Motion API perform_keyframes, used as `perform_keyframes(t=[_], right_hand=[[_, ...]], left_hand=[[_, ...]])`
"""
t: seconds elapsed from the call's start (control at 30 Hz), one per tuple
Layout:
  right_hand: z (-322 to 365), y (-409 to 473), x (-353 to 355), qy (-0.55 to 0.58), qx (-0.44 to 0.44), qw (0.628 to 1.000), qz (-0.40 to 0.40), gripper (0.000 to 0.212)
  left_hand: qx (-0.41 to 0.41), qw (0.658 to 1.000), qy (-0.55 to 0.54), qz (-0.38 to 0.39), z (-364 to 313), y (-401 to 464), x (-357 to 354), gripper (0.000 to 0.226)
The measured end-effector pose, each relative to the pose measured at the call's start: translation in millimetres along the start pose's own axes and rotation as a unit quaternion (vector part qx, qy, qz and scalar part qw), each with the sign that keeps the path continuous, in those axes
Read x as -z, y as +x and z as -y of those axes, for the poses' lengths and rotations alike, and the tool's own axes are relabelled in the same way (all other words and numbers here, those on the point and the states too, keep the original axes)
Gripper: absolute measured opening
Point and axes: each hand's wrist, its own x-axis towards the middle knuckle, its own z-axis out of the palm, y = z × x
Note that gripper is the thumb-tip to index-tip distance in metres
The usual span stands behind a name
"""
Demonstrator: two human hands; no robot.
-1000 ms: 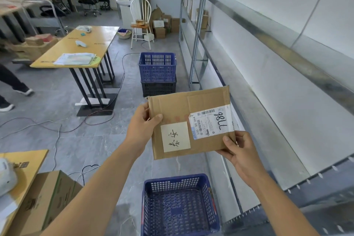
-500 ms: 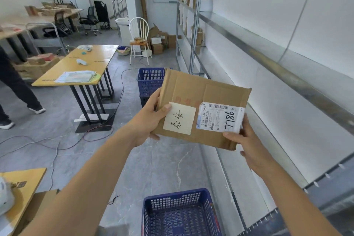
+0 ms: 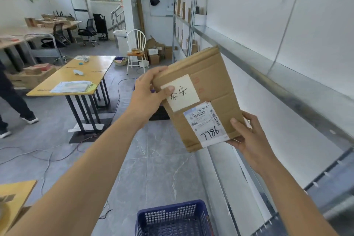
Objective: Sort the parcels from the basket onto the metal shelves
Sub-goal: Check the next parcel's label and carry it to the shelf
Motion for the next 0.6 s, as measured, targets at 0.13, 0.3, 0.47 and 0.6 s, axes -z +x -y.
perform_keyframes(t=[0.13,0.3,0.47,0.6], right_hand=[[-9.7,0.4,-8.9,-0.037,0.002,0.999,-0.003,0.055],[-13.7,-6.4,-11.3,-0.077,0.006,0.996,0.032,0.068],[-12.3,-11.6,-11.0,-0.114,0.014,0.991,0.071,0.072],[-9.6,-15.7,-6.5,-0.206,-0.007,0.975,0.088,0.068]], left_hand=[[0.055,0.996,-0.073,0.002,11.2,-8.2,-16.5,0.092],[0.059,0.994,-0.041,0.078,25.5,-15.3,-23.3,0.088],[0.076,0.992,-0.029,0.098,33.8,-16.1,-24.9,0.096],[0.089,0.990,-0.032,0.105,43.8,-14.5,-27.5,0.095]])
